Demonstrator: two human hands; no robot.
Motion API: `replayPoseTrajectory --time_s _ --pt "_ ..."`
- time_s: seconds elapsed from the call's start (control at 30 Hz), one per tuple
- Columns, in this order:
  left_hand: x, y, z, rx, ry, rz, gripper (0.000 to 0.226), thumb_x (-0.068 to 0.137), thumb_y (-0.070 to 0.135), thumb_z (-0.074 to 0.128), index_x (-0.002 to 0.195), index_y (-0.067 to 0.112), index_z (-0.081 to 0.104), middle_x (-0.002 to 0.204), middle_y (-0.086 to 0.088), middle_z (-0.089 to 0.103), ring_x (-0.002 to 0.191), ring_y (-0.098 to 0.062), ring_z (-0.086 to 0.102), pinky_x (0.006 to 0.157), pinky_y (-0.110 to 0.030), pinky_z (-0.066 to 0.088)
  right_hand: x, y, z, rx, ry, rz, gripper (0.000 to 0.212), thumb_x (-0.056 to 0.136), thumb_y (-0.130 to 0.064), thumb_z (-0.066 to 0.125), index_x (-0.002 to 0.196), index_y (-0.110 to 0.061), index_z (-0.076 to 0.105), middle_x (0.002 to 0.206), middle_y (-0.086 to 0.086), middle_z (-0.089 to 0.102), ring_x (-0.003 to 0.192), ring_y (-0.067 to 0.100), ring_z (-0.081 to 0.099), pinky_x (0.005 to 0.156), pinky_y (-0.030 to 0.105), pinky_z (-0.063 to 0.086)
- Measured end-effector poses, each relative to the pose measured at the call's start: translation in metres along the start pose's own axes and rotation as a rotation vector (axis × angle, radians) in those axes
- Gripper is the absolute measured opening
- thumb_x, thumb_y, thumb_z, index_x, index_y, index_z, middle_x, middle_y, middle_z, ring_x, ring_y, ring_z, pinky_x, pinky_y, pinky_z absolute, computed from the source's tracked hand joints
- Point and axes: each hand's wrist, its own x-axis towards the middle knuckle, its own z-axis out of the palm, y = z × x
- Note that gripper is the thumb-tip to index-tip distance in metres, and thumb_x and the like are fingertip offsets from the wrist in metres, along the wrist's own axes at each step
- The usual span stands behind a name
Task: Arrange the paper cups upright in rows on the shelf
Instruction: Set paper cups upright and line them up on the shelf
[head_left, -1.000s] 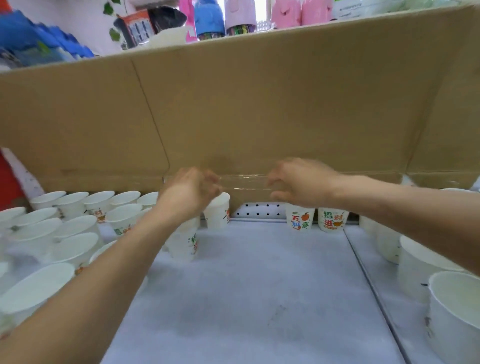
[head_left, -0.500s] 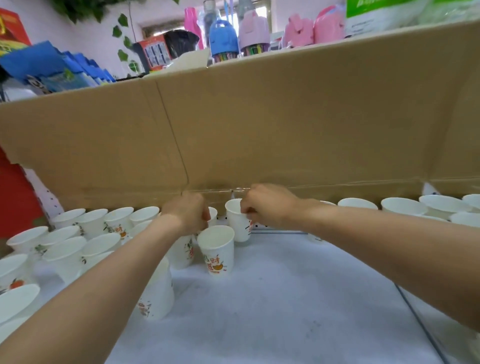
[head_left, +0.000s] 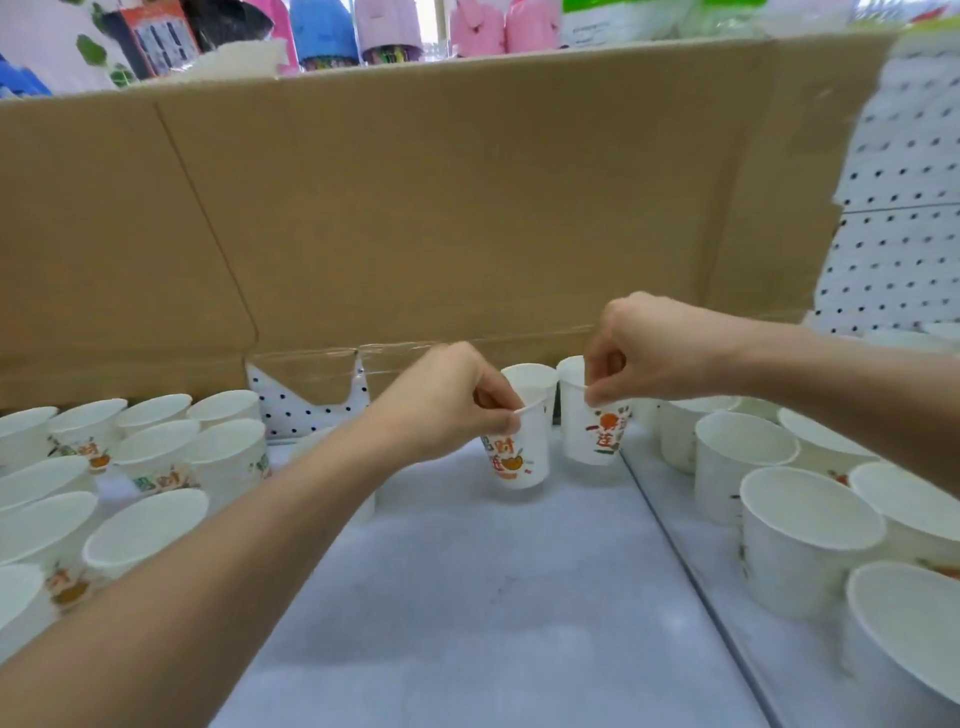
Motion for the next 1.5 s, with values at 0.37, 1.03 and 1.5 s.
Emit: replayPoseTrajectory --time_s 0.37,1.03,1.5 --pt "0.020 0.015 0.039 0.054 0.002 0.002 0.008 0.076 0.023 0.080 0.083 0.021 0.078 0.081 0.007 0.073 0.076 -0.010 0.066 0.060 -0.022 0.049 0.001 0.014 0.034 -0.071 -0.059 0.029 0.023 0.075 -0.030 0.075 0.060 -0.026 0.058 0.063 -0.013 0.057 0.065 0.013 0.057 0.058 0.028 0.046" --pt "-0.033 0.013 0.016 0.196 0.360 -0.004 0.040 0.085 0.060 0.058 0.116 0.035 0.065 0.115 0.013 0.061 0.113 -0.011 0.048 0.093 -0.038 0.044 0.003 -0.026 0.016 0.024 0.066 -0.154 0.047 0.086 -0.056 0.056 0.124 -0.029 0.060 0.119 -0.012 0.061 0.095 0.002 0.046 0.080 0.025 0.039" --pt "-0.171 -0.093 -0.056 0.743 0.296 -0.628 0.076 0.077 0.080 0.038 0.122 0.024 0.059 0.118 -0.005 0.066 0.118 -0.026 0.049 0.105 -0.040 0.027 0.087 -0.179 0.065 0.247 -0.153 -0.134 0.073 0.077 -0.054 0.070 0.134 -0.014 0.049 0.134 0.003 0.056 0.117 0.024 0.054 0.097 0.038 0.046"
